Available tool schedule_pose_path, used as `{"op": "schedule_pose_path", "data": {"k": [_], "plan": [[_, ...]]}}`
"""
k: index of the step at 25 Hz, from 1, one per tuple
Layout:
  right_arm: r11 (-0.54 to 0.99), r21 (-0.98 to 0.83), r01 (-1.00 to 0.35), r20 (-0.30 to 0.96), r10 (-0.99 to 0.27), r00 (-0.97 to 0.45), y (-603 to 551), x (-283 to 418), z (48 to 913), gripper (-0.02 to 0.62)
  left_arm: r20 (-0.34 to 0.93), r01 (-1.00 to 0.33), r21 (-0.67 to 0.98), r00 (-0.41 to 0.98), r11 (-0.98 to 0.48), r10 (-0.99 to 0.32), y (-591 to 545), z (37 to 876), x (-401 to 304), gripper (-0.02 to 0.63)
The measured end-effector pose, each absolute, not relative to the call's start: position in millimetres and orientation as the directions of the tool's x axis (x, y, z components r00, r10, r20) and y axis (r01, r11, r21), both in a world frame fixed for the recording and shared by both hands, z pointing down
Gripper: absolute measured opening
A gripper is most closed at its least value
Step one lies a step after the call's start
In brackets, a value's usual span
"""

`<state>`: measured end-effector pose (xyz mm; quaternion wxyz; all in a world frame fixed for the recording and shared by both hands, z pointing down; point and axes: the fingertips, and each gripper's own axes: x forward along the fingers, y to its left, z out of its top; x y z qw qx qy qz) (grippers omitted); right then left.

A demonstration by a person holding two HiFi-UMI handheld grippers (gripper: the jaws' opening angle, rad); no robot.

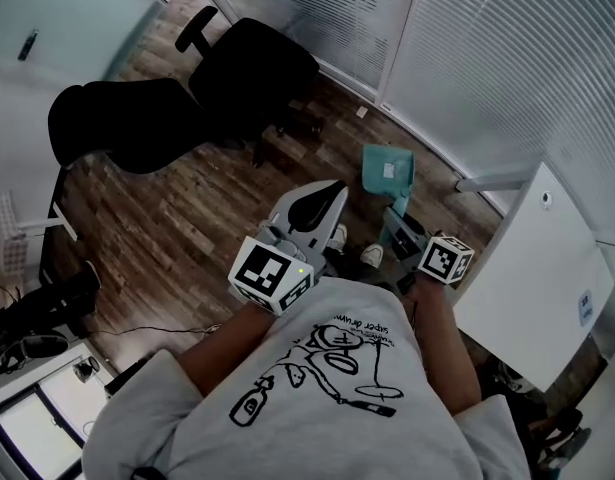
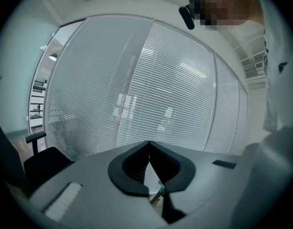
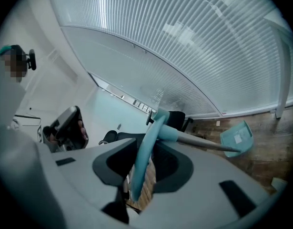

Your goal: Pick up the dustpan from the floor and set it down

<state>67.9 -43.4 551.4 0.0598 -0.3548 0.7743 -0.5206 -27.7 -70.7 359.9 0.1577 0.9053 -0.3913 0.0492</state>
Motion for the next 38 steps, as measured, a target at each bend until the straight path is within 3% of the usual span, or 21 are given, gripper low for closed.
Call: {"op": "schedule_pose_path", "data": {"k": [22,38], "plan": [[0.302,-0.837,-0.457,0.171,-0.649,-0.741,-42,102,371,0.089,0.169,-0.7,0.235,0.713,-0.675,-0.681,-89,349,-3,0.002],[0.315,-0.849,-0.425,0.13,-0.656,-0.744,-37,107,337,0.089,0.173,-0.688,0.223,0.725,-0.69,-0.667,-91,344,5,0.002]]}}
